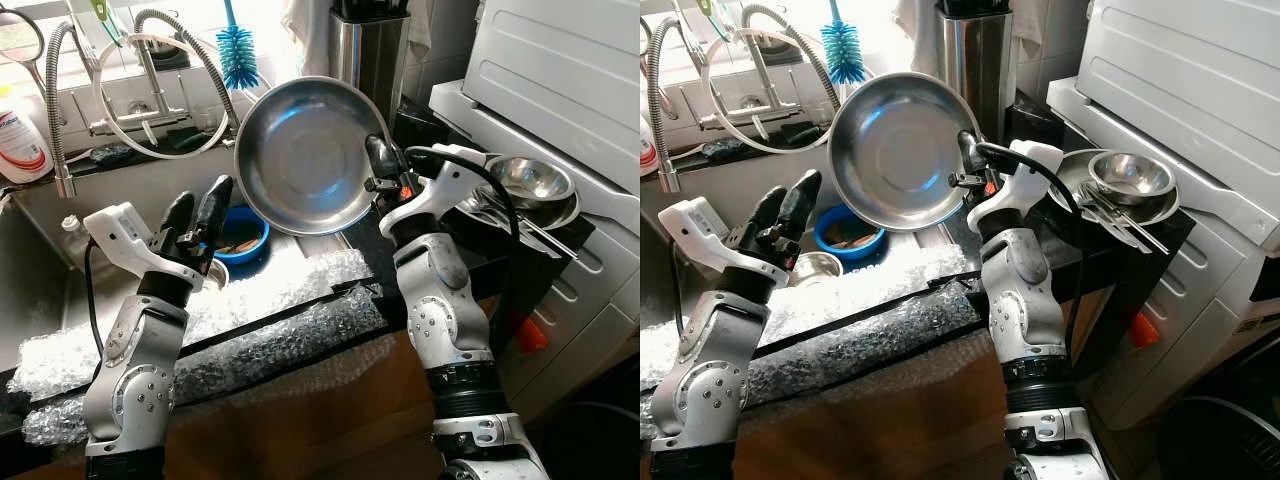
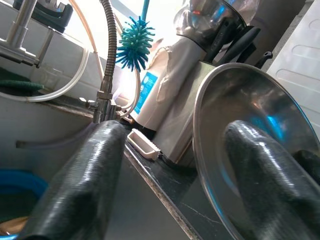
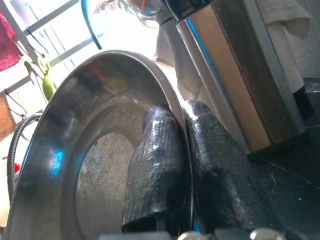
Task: Kitchen organization
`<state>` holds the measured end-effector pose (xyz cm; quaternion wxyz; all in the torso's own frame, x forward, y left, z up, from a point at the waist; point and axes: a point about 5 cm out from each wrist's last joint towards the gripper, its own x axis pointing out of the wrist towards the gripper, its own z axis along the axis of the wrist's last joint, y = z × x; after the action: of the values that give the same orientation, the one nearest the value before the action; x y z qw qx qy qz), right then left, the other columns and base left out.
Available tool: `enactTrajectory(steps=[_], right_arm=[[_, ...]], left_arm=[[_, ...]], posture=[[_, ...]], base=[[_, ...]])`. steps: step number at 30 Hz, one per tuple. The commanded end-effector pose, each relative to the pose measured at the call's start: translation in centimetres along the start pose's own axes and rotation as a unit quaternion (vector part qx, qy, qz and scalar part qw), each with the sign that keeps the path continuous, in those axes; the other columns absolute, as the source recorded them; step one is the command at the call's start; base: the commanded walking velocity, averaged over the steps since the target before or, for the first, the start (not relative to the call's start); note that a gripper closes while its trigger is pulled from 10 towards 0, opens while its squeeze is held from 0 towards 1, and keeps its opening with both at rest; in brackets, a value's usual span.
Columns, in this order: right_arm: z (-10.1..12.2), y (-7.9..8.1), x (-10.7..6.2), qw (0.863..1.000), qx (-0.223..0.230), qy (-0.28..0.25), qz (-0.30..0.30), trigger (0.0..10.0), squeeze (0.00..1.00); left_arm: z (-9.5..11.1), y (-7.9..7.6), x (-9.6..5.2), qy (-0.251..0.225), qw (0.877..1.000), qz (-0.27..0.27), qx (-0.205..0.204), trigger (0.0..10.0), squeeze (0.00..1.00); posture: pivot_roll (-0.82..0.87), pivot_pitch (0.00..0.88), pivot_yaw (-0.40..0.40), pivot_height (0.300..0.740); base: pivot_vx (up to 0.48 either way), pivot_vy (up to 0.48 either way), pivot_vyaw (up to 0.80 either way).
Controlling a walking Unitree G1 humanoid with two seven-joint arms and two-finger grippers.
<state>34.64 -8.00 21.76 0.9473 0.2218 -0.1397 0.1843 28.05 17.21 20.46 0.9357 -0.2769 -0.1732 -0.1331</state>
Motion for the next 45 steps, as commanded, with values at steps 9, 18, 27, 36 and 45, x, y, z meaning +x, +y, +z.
enactTrajectory(steps=[9,18,27,36,45], right_arm=[[-0.6,1.8,0.0,0.999,0.02,0.013,0.046,10.0,0.0],[-0.8,2.2,-0.1,0.998,0.024,0.019,0.061,10.0,0.0],[-0.9,2.4,-0.2,0.997,0.026,0.025,0.074,10.0,0.0],[-1.0,2.6,-0.2,0.996,0.026,0.028,0.082,10.0,0.0],[-1.1,2.7,-0.2,0.996,0.023,0.031,0.085,10.0,0.0]], left_arm=[[-0.1,-0.2,0.2,0.001,1.0,0.002,0.011,0.0,0.0],[-0.3,-0.3,0.3,0.005,1.0,0.005,0.016,10.0,0.0],[-0.9,-0.6,0.3,0.019,1.0,0.0,0.022,10.0,0.0],[-0.9,-0.6,0.4,0.016,1.0,0.001,0.023,1.3,0.0],[-1.0,-0.8,0.6,0.016,1.0,-0.003,0.025,0.0,0.0]], posture=[[-0.09,0.0,0.056,0.74],[-0.09,0.0,0.055,0.74],[-0.09,0.0,0.056,0.74],[-0.09,0.0,0.053,0.74],[-0.09,0.0,0.055,0.74]], base=[[0.0,0.0,0.0],[0.0,0.0,0.0],[0.0,0.0,0.0],[0.0,0.0,0.0],[0.0,0.0,0.0]])
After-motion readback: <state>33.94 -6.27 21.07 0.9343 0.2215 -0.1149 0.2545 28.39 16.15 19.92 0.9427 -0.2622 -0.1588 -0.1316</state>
